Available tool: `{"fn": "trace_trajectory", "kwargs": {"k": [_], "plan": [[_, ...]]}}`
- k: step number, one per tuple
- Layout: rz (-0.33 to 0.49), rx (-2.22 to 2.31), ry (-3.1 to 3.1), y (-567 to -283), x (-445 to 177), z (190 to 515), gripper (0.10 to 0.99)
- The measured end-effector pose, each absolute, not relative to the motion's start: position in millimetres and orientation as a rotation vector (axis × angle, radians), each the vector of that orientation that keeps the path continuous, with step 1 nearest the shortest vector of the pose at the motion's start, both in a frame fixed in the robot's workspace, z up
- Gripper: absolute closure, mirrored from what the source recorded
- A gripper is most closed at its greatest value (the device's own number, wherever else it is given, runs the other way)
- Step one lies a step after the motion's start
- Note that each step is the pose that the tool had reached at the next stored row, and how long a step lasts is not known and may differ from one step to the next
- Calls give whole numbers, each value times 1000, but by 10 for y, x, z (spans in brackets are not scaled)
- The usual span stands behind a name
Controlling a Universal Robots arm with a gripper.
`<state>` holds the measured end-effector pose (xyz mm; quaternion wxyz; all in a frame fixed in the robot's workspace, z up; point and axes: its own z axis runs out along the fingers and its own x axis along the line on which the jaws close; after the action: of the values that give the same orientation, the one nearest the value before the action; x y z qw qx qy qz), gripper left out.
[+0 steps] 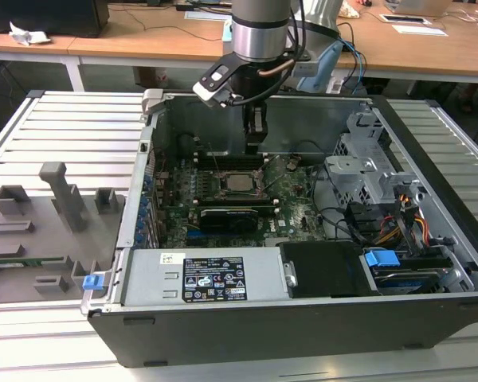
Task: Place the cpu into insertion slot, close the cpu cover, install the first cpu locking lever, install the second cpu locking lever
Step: 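Close the cpu cover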
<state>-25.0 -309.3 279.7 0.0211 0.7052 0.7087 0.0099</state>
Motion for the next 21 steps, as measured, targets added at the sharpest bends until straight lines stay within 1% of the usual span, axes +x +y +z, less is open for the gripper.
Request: {"fn": "trace_trajectory", "kwargs": {"k": [21], "plan": [[28, 2186, 2197, -3086, -52, 2797, 980]]}}
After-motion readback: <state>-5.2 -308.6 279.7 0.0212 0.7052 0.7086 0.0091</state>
